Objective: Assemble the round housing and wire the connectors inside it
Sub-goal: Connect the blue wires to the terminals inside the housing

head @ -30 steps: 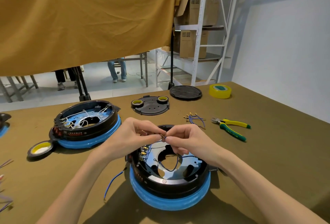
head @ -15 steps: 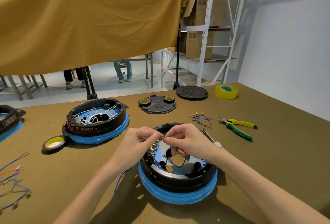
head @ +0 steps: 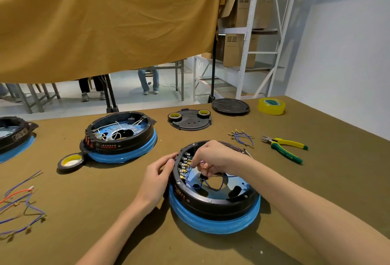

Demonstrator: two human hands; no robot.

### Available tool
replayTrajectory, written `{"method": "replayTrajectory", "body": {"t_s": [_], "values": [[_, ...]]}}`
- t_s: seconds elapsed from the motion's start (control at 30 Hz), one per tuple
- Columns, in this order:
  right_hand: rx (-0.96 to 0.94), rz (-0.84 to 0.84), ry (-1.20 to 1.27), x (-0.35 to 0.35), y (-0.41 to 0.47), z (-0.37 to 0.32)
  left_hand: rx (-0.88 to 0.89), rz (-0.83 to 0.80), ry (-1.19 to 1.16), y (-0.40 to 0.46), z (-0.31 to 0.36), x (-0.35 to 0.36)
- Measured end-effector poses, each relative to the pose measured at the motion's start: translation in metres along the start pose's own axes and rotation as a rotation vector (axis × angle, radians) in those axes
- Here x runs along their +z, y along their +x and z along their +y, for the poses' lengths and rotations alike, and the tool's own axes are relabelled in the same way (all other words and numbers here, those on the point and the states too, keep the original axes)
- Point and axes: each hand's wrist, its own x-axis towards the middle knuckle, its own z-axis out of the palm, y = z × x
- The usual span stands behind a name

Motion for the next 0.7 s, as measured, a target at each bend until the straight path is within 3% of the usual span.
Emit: {"method": "replayTrajectory", "body": {"t_s": [0.2,0.7], "values": [[0.181,-0.089,0.211,-0.009,0.015,0.001,0.012,-0.013,0.03,0.0,-0.003,-0.001],[0.168,-0.15,-0.044,-0.015,0.019,0.003,0.022,-0.048,0.093,0.004,-0.005,-0.008]]}}
